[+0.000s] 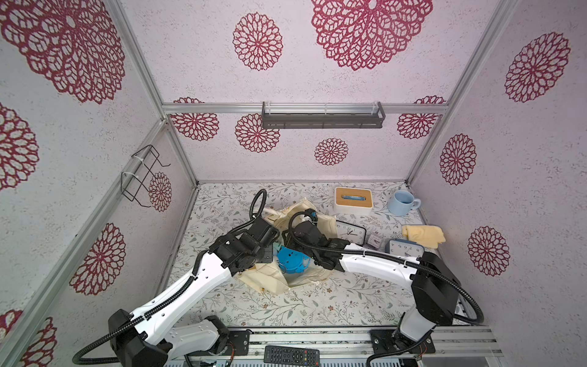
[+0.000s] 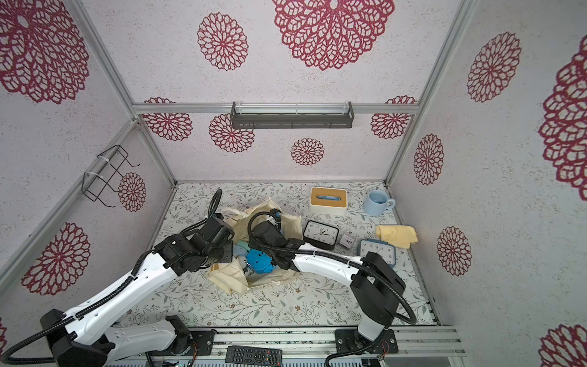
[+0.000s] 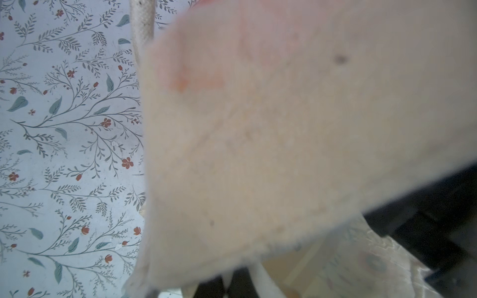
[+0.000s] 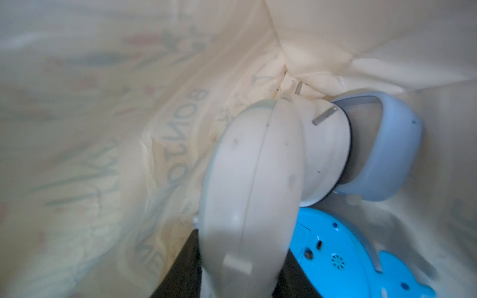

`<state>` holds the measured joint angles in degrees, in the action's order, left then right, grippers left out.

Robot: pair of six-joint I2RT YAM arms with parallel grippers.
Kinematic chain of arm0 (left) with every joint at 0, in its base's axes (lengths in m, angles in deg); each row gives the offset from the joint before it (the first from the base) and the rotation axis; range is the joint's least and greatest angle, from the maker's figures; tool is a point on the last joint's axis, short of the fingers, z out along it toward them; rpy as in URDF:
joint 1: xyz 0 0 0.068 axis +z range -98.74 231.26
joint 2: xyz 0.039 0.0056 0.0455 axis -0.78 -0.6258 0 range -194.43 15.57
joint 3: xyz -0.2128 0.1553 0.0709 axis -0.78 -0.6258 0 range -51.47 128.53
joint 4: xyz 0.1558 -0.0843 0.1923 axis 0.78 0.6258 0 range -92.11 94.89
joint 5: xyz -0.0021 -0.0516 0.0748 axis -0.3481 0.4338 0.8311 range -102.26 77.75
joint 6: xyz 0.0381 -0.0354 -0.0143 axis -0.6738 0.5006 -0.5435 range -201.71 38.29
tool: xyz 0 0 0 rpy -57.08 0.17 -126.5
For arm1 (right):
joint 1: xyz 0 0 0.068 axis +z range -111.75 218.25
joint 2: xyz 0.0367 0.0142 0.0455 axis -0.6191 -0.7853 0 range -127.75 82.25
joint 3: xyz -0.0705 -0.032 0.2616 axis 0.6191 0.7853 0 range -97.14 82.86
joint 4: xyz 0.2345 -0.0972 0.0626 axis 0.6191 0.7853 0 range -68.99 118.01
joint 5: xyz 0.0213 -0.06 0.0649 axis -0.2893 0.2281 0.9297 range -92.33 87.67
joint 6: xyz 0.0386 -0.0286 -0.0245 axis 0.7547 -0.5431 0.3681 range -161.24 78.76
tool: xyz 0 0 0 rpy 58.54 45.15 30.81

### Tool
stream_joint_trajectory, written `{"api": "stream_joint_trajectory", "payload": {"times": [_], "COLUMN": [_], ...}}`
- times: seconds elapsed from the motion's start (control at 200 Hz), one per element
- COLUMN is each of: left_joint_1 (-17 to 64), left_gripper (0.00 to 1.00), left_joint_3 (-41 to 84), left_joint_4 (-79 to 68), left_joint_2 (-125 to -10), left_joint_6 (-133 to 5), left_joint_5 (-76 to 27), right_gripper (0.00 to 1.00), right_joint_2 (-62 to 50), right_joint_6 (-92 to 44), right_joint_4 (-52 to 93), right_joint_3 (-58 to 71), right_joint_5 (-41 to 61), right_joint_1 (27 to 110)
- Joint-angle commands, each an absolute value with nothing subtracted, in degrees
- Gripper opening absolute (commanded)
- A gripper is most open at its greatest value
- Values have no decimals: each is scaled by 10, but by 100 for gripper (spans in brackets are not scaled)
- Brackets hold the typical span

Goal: Take the alarm clock out of the canvas bag
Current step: Pick up the alarm from the canvas bag.

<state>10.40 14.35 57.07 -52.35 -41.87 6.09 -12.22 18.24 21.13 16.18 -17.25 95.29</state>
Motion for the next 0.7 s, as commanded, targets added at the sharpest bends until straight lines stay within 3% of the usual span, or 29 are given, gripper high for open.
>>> {"api": "stream_joint_trajectory", "payload": {"times": [0.0, 0.325, 0.695], "left_joint_1": [106, 107, 108], "left_gripper": [0, 0, 0], "left_joint_3": [145, 149, 169], "left_joint_4": [548, 552, 565], "left_joint_2": [-517, -515, -521], "left_joint_6": [-425, -426, -452], "left_joint_5": [69, 72, 72], "right_gripper": [28, 28, 27], "right_joint_2": [-89, -32, 148], "right_joint_6": [178, 104, 30], "right_joint_4": [239, 210, 229], "right_joint_3": [182, 226, 238], "right_joint_5": [-164, -75, 93], "right_joint_1": [944, 933, 855]}}
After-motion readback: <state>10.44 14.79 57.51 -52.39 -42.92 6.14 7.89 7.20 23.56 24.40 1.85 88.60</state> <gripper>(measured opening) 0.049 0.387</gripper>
